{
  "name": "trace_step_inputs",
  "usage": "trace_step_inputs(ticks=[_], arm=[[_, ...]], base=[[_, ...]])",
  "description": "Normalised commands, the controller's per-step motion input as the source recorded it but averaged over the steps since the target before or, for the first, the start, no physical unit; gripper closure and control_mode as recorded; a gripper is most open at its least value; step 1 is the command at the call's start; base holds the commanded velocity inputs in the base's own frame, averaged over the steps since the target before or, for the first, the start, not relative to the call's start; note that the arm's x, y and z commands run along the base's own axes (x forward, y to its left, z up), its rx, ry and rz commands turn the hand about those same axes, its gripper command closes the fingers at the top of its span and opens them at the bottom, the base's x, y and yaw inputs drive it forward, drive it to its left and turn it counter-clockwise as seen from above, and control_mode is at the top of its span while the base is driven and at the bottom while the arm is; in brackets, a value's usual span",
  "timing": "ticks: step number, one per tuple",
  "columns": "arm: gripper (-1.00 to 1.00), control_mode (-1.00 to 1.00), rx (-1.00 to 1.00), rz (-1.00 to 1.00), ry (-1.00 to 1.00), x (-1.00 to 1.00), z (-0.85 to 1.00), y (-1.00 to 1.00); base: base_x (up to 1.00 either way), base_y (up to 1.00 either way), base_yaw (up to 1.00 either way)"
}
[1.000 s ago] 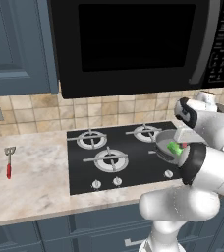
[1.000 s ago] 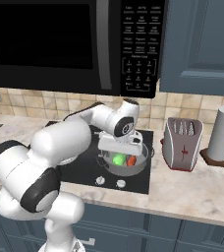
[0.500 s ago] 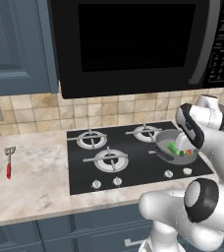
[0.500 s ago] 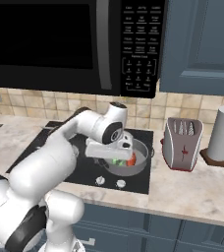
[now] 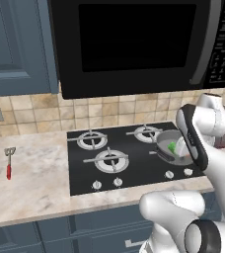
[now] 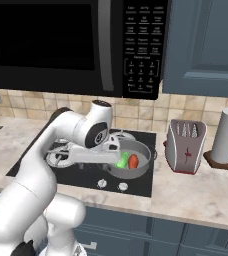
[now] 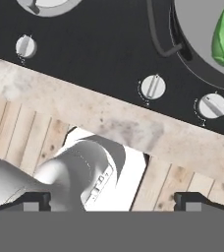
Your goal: Put the corn and sweet potato in the pot. Retrieve the spatula and lightly stir the vegetables in the pot.
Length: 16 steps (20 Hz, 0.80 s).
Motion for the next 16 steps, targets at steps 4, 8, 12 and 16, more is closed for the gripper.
trace_step_inputs(ticks=[4,8,12,16], arm=[[-1.00,-1.00,0.00,0.03,-0.04,-0.53,0.35,0.34],[-1.00,-1.00,0.00,0.01,-0.11,-0.46,0.23,0.23],[-1.00,-1.00,-0.03,-0.02,-0.07,-0.12,0.12,0.31],[-1.00,-1.00,-0.08,-0.14,-0.02,0.02,0.00,0.43]], base=[[0.00,0.00,0.00],[0.00,0.00,0.00],[0.00,0.00,0.00],[0.00,0.00,0.00]])
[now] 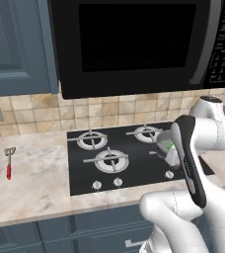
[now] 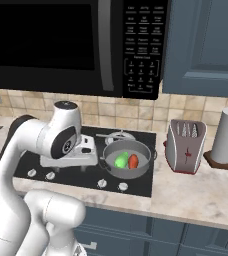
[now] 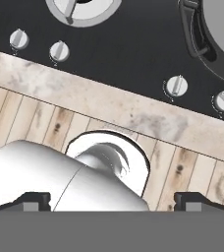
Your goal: Put the corn and sweet potato in the pot. Retrieve the spatula and lightly stir the vegetables in the pot.
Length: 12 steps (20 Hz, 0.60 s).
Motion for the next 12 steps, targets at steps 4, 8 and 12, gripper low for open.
trace_step_inputs(ticks=[4,8,12], arm=[[-1.00,-1.00,-0.04,-0.21,0.00,0.01,0.02,0.26],[-1.00,-1.00,0.00,-0.20,0.00,-0.06,0.12,0.00],[-1.00,-1.00,0.00,-0.11,-0.02,-0.28,0.17,0.00]], base=[[0.00,0.00,0.00],[0.00,0.00,0.00],[0.00,0.00,0.00]])
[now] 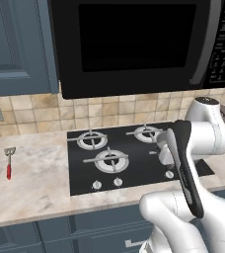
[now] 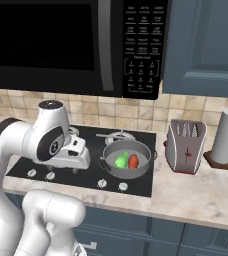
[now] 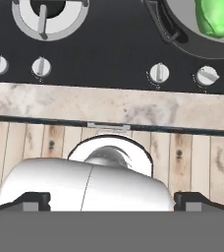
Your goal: Put the corn and sweet potato in the pot. Retrieve the spatula and lightly stir the vegetables in the pot.
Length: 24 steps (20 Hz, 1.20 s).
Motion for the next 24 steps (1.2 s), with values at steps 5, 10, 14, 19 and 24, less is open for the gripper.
trace_step_inputs(ticks=[5,10,14,19,24], arm=[[-1.00,-1.00,0.00,-0.01,-0.04,-0.26,0.11,0.00],[-1.00,-1.00,0.00,0.00,0.00,0.00,0.00,0.00],[-1.00,-1.00,0.00,0.00,0.00,-0.02,0.00,0.00],[-1.00,-1.00,0.00,0.00,0.00,-0.21,0.00,0.01],[-1.00,1.00,0.00,0.00,0.00,0.00,0.00,0.00]], base=[[0.00,0.00,0.00],[0.00,0.00,0.00],[0.00,0.00,0.00],[0.00,0.00,0.00],[-0.41,0.47,0.00]])
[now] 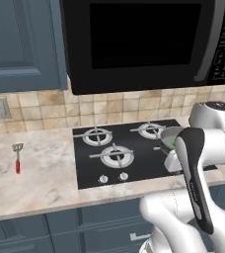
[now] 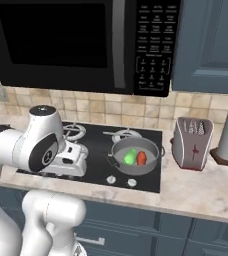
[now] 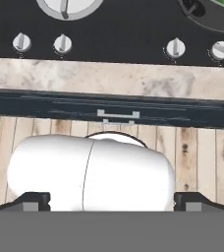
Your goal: Put the corn and sweet potato in the pot. Retrieve the spatula and lightly stir the vegetables in the pot.
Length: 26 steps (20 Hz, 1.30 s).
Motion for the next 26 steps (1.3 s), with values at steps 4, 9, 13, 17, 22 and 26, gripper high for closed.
trace_step_inputs(ticks=[4,9,13,17,22,26], arm=[[-1.00,1.00,0.00,0.00,0.00,0.00,0.00,0.00],[-1.00,1.00,0.00,0.00,0.00,0.00,0.00,0.00],[-1.00,1.00,0.00,0.00,0.00,0.00,0.00,0.00],[-1.00,1.00,0.00,0.00,0.00,0.00,0.00,0.00],[-1.00,1.00,0.00,0.00,0.00,0.00,0.00,0.00],[-1.00,1.00,0.00,0.00,0.00,0.00,0.00,0.00]], base=[[-0.23,0.85,0.00],[-0.08,0.75,0.00],[-0.10,0.71,0.00],[-0.02,0.76,0.00],[0.00,0.78,-0.01],[0.04,0.63,0.00]])
